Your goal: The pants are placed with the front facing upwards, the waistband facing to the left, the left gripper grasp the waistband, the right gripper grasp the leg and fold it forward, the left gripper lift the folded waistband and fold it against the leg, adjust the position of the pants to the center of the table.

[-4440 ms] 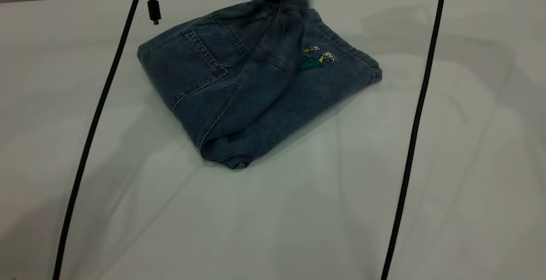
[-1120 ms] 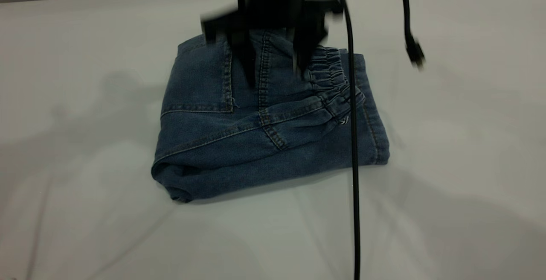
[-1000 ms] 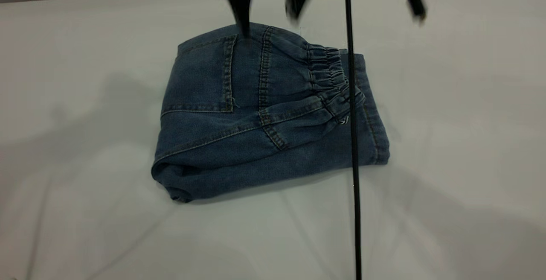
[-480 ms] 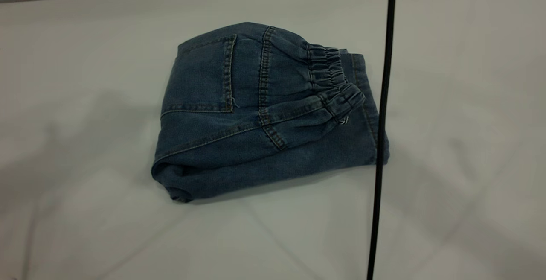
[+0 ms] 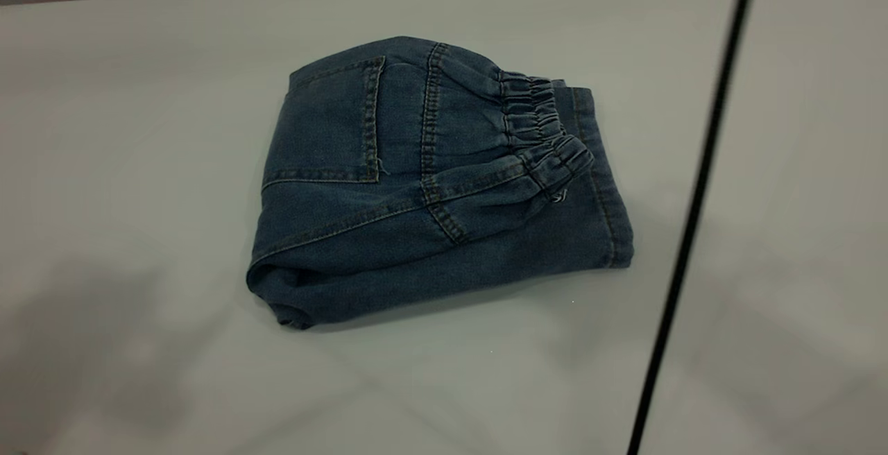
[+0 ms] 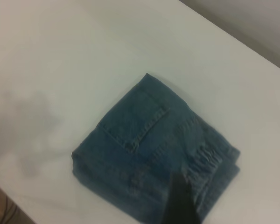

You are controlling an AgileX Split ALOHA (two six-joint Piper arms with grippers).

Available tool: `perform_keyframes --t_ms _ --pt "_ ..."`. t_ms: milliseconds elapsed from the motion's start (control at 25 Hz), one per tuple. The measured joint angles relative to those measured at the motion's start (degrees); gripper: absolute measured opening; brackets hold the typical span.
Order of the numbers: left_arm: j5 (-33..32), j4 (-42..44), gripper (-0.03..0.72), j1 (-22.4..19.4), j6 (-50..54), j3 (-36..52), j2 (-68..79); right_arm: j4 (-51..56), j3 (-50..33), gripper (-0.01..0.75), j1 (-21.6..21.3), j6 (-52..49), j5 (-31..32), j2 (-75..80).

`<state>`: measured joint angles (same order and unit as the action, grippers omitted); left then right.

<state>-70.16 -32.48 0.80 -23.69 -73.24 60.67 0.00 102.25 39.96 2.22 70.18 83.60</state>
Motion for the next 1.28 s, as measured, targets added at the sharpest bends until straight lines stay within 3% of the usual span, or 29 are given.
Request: perform_keyframes --t_ms 360,760,1080,1280 --pt "0.59 7.70 0.561 0.00 6.97 17.28 -18.66 0.00 -15.99 0.445 0.00 -4.13 -0.13 -16.93" --pt "1.91 15.67 0.561 -0.05 13.96 33.90 -39.33 3.38 -40.09 0.444 0.00 -6.63 -0.22 -34.44" --pt "3.22 22.46 0.561 -0.05 19.59 36.62 -53.43 2.86 -53.45 0.444 0.00 -9.62 -0.31 -51.36" --pt "4.52 26.28 0.561 -0.05 19.88 37.89 -54.09 0.00 -58.84 0.444 0.00 -9.28 -5.11 -59.48"
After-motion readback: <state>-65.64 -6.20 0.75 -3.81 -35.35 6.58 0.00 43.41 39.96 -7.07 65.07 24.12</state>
